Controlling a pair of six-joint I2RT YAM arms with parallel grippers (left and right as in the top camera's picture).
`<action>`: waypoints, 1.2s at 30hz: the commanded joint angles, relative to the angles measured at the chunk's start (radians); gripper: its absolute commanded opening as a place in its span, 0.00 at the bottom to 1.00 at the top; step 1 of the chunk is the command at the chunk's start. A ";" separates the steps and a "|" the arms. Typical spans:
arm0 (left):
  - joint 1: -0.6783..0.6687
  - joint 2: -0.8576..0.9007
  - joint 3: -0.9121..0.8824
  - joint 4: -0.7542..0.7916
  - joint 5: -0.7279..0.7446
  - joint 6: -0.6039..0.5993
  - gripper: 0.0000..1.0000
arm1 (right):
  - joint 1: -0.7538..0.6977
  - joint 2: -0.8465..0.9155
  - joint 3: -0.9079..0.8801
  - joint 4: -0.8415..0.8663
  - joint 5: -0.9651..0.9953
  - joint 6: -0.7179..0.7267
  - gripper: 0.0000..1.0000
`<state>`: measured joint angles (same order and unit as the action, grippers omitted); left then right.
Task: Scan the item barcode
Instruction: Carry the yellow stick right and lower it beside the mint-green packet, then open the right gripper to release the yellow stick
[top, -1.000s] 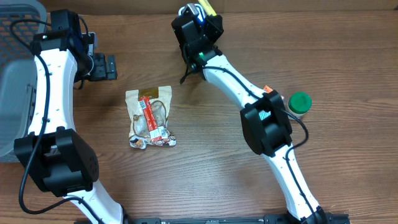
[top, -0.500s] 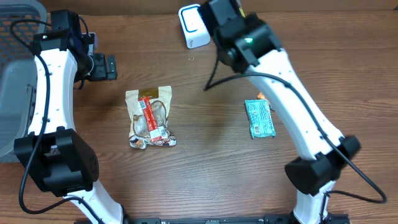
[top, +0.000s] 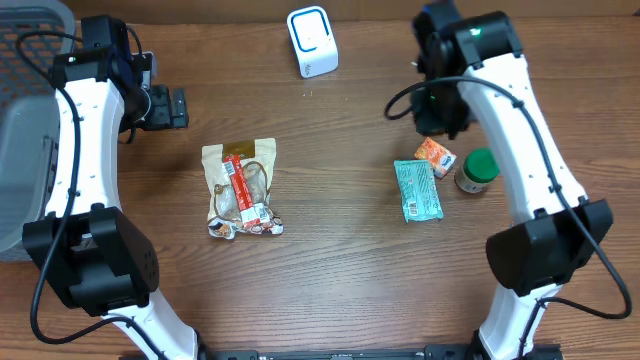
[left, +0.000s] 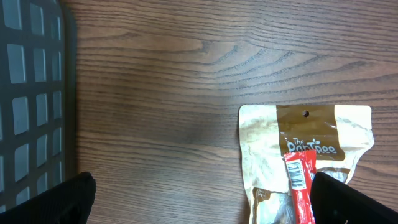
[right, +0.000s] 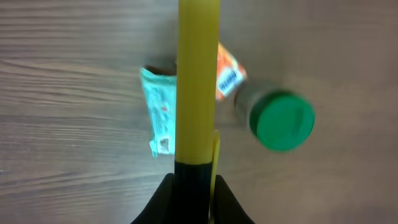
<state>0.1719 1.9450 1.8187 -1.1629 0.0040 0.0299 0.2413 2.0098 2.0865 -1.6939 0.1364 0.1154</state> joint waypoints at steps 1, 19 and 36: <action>-0.002 -0.009 0.011 0.000 0.005 0.016 1.00 | -0.044 0.004 -0.069 0.005 -0.081 0.075 0.05; -0.002 -0.009 0.011 0.000 0.005 0.016 1.00 | -0.068 0.004 -0.393 0.168 -0.112 0.044 0.21; -0.002 -0.009 0.011 0.000 0.005 0.016 1.00 | -0.031 0.004 -0.394 0.376 -0.357 0.178 0.63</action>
<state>0.1719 1.9450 1.8187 -1.1629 0.0040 0.0299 0.1799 2.0155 1.6955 -1.3540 -0.0887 0.2379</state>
